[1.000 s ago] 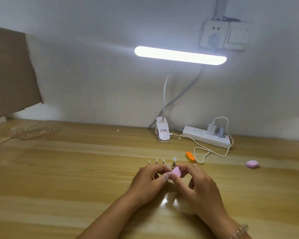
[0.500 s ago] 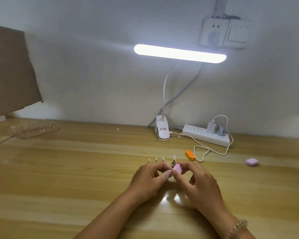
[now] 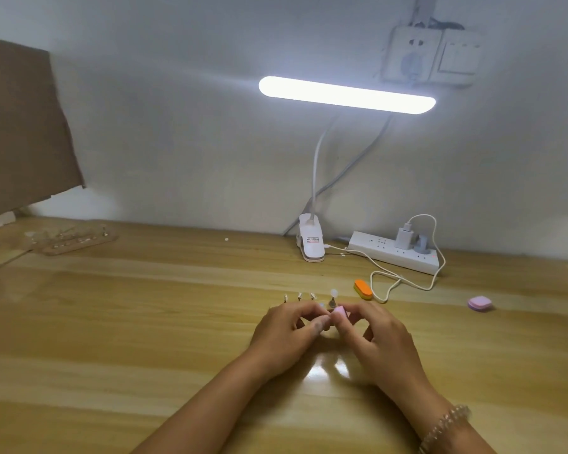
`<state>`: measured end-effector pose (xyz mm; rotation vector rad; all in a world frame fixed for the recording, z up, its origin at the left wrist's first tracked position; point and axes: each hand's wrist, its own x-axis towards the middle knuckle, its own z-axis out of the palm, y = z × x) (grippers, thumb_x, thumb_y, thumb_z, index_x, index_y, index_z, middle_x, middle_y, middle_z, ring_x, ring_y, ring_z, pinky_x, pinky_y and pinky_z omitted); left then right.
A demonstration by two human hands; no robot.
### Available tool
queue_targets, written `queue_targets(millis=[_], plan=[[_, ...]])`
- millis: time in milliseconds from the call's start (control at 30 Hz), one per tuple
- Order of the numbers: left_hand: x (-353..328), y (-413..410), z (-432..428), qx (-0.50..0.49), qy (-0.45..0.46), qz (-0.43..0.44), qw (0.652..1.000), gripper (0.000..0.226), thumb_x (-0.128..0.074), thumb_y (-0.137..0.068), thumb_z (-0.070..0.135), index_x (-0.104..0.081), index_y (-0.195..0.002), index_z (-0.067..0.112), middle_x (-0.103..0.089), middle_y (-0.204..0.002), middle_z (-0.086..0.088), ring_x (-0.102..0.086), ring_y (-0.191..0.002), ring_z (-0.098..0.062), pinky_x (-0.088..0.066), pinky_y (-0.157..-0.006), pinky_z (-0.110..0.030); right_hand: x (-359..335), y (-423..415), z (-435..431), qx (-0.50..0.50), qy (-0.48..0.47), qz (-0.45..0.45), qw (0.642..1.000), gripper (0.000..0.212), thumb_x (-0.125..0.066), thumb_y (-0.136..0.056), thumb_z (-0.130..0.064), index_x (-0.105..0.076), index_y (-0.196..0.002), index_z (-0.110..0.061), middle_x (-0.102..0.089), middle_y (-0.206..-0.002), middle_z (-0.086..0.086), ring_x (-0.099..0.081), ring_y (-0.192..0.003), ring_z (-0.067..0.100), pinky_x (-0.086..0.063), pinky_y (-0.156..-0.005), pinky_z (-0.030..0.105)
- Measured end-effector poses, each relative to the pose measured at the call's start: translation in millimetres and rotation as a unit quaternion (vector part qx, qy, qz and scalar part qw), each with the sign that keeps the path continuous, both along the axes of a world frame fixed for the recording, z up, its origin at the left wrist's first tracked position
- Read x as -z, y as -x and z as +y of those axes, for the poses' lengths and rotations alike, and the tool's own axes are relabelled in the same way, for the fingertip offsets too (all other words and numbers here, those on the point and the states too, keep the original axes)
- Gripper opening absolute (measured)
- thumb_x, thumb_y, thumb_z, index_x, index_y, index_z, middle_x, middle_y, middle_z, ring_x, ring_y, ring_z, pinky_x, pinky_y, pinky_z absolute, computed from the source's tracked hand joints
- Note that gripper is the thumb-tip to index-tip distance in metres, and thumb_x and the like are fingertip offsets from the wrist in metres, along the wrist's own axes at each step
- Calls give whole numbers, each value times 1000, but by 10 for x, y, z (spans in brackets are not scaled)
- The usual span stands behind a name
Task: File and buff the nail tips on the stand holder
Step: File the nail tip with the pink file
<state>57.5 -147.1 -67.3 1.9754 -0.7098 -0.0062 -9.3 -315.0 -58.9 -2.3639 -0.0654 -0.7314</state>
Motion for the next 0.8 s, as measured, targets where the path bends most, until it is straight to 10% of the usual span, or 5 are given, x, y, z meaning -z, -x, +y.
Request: queue_targets(millis=[800], plan=[[-41, 27, 5, 21, 40, 22, 999, 19, -52, -92, 36, -71, -88, 33, -71, -81, 13, -62, -77, -9, -50, -75, -45, 6, 18, 3, -2, -12, -14, 1000, 32, -62, -77, -63, -61, -101, -41, -64, -89, -23, -56, -66, 4, -39, -56, 15]])
